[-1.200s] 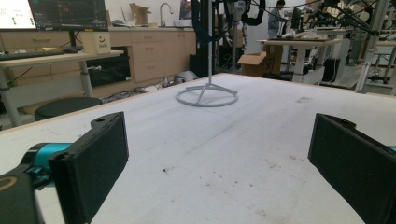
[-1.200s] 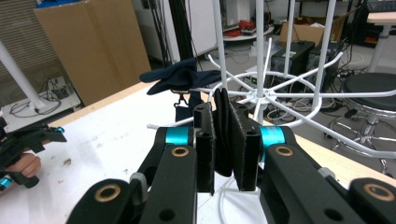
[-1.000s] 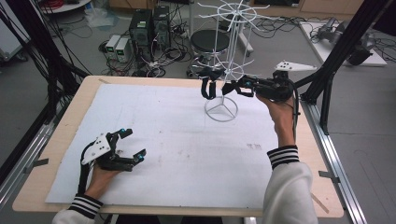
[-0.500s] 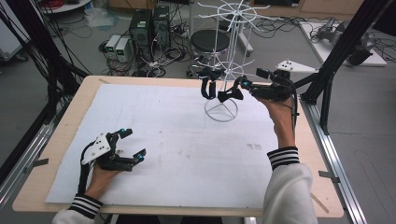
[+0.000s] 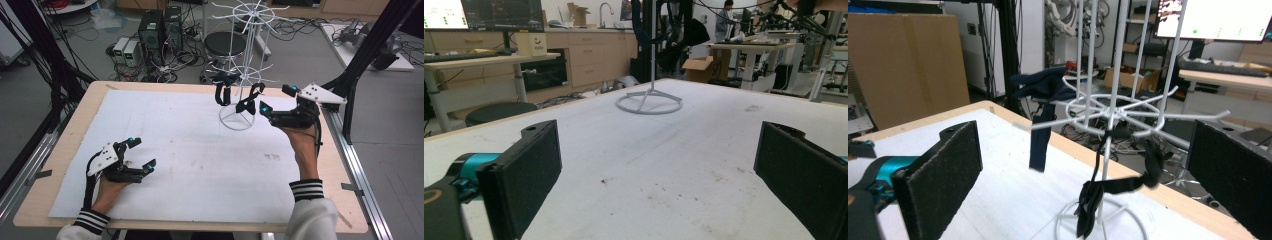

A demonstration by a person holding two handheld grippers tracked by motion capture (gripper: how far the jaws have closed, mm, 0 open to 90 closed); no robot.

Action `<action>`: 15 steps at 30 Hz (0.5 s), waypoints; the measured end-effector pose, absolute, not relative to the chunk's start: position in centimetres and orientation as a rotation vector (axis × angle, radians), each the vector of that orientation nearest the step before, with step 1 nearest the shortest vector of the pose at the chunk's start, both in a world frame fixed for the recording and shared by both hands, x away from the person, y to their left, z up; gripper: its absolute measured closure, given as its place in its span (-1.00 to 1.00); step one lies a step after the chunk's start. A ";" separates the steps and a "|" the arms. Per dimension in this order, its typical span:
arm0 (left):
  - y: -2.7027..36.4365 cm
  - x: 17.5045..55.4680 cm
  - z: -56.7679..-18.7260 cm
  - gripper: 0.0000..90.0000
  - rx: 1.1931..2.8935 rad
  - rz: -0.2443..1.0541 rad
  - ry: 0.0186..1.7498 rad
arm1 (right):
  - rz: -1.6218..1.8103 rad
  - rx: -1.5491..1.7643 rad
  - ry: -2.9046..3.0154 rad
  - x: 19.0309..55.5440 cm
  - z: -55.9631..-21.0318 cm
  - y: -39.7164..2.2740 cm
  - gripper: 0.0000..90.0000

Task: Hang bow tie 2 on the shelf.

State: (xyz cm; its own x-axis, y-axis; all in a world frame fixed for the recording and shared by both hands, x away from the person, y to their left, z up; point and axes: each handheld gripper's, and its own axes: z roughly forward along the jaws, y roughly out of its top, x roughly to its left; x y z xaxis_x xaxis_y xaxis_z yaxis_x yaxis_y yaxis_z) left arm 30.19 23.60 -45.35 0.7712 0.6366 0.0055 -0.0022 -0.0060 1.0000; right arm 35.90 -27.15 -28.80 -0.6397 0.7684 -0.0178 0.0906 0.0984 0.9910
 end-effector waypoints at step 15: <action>23.8 29.8 -45.5 -0.88 1.474 0.576 0.549 | 1.571 0.781 1.729 29.4 -35.2 -28.6 -0.98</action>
